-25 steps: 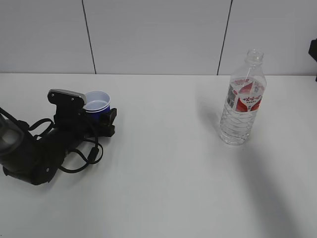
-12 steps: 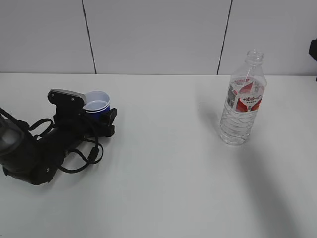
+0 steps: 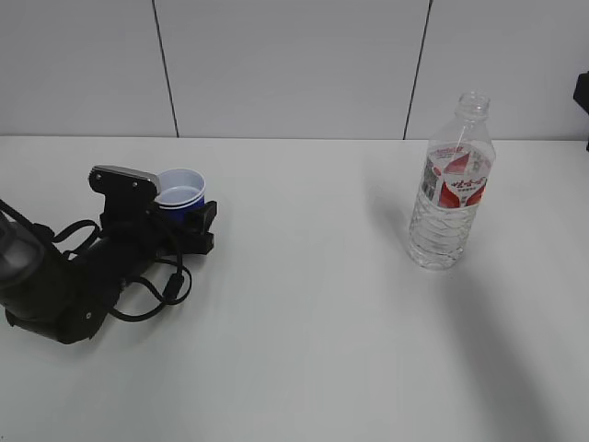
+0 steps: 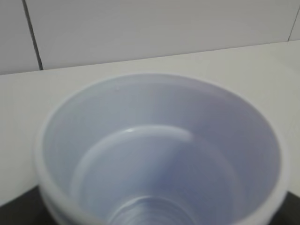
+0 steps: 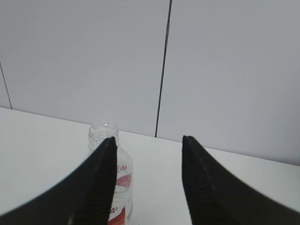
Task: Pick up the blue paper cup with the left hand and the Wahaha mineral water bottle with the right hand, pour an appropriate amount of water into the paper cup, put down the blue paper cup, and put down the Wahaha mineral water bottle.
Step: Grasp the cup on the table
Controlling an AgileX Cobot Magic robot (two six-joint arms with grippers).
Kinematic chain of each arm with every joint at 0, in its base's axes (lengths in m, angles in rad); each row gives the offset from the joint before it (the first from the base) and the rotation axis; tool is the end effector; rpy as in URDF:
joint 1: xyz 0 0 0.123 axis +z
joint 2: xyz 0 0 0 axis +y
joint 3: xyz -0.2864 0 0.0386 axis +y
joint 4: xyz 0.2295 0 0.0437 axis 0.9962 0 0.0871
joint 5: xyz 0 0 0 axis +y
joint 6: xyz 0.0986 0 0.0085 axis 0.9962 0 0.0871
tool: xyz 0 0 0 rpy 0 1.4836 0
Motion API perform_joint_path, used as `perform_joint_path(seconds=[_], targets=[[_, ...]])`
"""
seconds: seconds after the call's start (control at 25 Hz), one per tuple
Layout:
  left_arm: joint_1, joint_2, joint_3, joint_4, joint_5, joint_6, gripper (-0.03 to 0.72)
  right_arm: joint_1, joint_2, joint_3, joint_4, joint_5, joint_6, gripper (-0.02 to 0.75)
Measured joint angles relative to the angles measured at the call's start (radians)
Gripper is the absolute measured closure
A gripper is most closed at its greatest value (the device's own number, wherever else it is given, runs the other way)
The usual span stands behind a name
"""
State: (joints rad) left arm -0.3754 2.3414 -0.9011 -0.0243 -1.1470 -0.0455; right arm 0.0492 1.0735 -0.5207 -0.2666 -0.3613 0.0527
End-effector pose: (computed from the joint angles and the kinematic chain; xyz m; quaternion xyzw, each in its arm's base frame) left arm 0.3703 -0.1436 0.0594 0.1167 0.7673 -0.1264 0.6178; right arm 0.2127 0.0197 0.2983 -0.1225 0.7366 -0.0145 0.6649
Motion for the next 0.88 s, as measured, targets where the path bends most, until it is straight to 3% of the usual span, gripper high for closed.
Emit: perform_joint_path(seconds=[0.36, 0.88], targets=[[0.000, 0.000, 0.000, 0.002, 0.000, 0.000, 0.246, 0.000, 0.000, 0.000, 0.000, 0.000, 0.000, 0.388], [0.000, -0.055, 0.005, 0.017, 0.058, 0.000, 0.264, 0.000, 0.000, 0.000, 0.000, 0.000, 0.000, 0.388]])
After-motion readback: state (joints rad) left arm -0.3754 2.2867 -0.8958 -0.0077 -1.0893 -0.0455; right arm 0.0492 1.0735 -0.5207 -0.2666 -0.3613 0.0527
